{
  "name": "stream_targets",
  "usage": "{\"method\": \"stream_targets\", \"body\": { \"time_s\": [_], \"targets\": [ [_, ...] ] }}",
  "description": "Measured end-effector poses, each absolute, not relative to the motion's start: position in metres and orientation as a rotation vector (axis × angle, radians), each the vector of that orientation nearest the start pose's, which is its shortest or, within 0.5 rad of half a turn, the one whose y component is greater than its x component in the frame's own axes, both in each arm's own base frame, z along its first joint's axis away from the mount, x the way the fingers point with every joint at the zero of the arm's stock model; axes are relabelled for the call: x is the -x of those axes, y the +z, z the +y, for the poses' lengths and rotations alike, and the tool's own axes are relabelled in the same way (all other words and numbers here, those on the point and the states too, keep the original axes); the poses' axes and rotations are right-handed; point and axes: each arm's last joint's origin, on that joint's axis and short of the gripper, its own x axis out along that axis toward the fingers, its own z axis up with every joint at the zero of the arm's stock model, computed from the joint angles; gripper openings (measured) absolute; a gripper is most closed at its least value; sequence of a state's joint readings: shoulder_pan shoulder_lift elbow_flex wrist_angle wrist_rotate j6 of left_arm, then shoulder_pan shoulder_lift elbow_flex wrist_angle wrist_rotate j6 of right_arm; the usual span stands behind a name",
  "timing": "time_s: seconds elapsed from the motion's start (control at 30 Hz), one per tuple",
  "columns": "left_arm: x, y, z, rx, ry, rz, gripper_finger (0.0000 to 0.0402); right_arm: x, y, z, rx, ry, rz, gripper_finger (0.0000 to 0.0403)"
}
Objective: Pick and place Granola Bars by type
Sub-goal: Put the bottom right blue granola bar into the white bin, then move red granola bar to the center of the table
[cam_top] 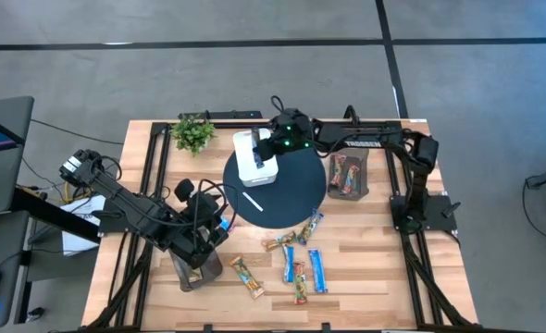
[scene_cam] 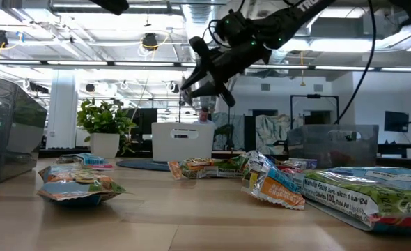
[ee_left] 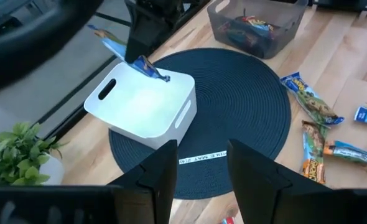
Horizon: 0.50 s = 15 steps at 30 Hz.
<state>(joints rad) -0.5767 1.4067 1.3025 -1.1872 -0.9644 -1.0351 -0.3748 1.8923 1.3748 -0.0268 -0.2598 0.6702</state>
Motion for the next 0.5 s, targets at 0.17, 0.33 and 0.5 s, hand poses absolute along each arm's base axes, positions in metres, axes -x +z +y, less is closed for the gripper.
{"method": "stream_targets", "body": {
  "time_s": [0.17, 0.33, 0.5],
  "targets": [
    [-0.223, 0.318, -0.115, 0.022, 0.743, 0.59, 0.0135, -0.402, 0.238, -0.149, -0.807, -0.28, 0.476, 0.0153],
    [-0.223, 0.318, -0.115, 0.019, 0.743, 0.59, 0.0135, -0.401, 0.239, -0.15, -0.815, -0.284, 0.474, 0.0221],
    [-0.222, 0.318, -0.115, -0.002, 0.726, 0.62, 0.0135, -0.397, 0.261, -0.138, -0.706, -0.225, 0.443, 0.0254]
  ]
}}
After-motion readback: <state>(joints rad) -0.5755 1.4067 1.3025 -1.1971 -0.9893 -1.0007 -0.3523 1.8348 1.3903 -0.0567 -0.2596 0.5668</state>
